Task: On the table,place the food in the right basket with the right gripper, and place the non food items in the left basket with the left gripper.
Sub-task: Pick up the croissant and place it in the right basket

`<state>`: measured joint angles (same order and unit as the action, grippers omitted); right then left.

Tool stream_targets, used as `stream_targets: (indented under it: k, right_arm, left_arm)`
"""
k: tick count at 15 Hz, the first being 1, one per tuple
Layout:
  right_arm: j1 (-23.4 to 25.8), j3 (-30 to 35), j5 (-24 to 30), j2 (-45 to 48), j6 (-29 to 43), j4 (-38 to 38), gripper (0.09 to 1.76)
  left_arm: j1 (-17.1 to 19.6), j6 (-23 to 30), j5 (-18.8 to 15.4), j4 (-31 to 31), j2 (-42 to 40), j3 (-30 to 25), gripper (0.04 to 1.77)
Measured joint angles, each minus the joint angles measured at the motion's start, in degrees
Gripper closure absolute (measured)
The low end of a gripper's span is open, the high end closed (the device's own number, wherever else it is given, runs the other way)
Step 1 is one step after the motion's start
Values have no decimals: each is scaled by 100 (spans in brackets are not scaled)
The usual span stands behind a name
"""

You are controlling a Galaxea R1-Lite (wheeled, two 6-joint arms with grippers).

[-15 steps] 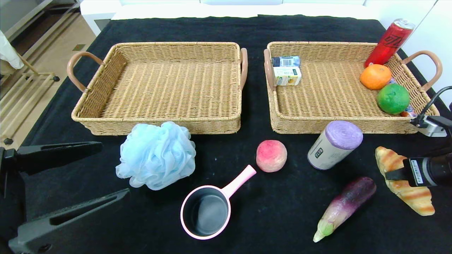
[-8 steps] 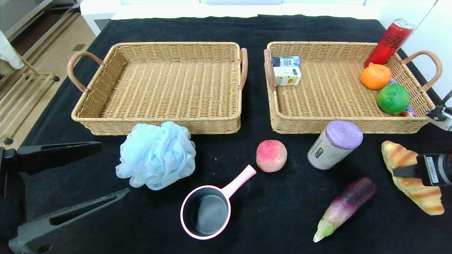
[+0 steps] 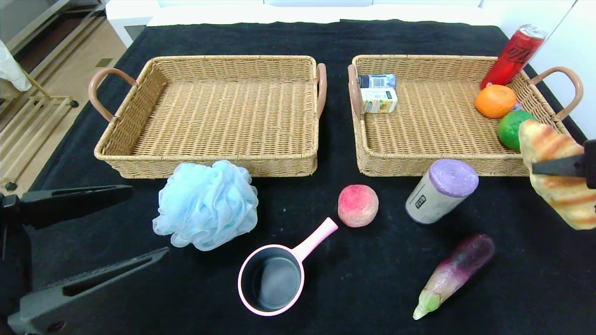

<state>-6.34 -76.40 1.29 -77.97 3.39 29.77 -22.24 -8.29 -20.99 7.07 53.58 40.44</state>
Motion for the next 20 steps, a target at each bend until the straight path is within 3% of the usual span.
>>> stream_targets:
  k: [2,5,12,19,20]
  right_arm:
    - [-74,-516,-20,-262,52,-85,102]
    - [-112,-885,0,-701,74,-1108,102]
    - [-361,-946,9,-1318,107,-2937,102]
    - [-391,-987,-35,-1985,143,-4148,102]
    - [-391,-1015,-72,-2061,154,-4173,92]
  left_arm:
    - [0,0,0,-7,-9,2,9]
    - [5,0,2,0,-30,13,9]
    - [9,-2,2,6,-50,13,9]
    - [9,-2,2,9,-55,16,9]
    - [9,0,0,9,-55,16,9]
